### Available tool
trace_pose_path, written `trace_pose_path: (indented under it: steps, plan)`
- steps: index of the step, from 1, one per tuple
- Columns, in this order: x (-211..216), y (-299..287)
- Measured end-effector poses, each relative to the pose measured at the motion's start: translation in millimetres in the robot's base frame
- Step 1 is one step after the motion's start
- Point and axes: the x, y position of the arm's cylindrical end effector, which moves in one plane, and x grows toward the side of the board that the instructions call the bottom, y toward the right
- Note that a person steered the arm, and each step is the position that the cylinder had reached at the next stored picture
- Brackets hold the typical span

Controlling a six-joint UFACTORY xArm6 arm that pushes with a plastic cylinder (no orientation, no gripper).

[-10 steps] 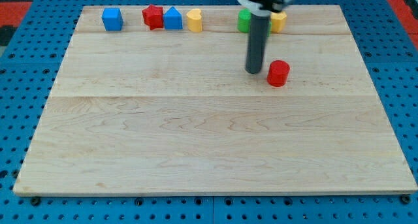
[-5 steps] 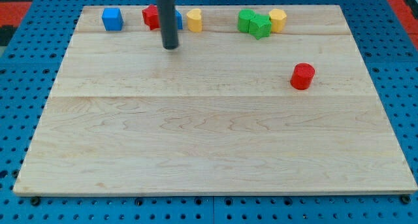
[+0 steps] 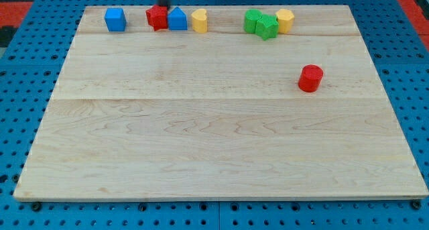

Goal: Slide red star to red circle

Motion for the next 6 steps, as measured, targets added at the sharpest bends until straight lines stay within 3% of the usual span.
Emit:
trace_pose_path:
  steps: [1,3,5,6]
  plan:
    - [25,1]
    - [99,56]
    - [129,207]
    - [152,162]
